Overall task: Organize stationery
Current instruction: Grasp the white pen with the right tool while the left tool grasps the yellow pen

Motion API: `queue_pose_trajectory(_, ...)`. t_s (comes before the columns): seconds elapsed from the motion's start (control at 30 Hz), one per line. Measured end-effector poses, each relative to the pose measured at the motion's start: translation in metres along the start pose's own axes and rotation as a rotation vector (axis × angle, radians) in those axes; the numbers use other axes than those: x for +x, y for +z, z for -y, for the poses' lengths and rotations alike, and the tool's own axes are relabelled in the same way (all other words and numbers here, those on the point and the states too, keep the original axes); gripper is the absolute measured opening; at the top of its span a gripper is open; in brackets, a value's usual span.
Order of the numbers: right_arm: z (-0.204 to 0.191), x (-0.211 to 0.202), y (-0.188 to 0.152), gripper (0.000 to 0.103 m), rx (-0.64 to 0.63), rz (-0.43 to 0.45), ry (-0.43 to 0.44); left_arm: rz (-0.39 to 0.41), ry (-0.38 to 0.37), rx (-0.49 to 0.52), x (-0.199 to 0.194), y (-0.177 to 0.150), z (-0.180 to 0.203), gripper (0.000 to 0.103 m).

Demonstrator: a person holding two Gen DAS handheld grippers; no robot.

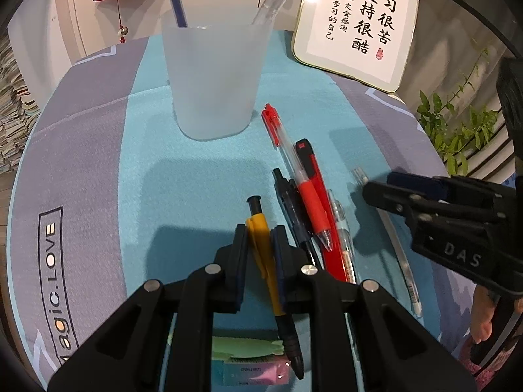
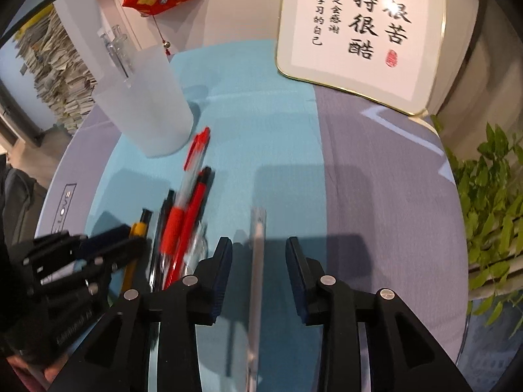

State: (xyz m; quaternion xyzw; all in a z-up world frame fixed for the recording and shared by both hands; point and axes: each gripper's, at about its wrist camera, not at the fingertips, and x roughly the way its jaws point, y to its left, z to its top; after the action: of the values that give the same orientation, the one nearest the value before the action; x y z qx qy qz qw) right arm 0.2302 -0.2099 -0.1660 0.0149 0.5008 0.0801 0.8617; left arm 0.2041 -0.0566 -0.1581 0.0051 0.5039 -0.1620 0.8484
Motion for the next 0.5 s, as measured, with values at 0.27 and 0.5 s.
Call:
queue_pose_trajectory(0.27, -0.007, 0.013, 0.008, 0.034, -0.008, -0.040, -0.030, -0.003, -0.004, -0.001, 0.004, 0.009, 0.001, 0.023)
queue_pose_trajectory(0.5, -0.008, 0.008, 0.008, 0.012, 0.013, -0.016, 0.014, 0.010, 0.009, 0.027, 0.003, 0.011, 0.004, 0.013)
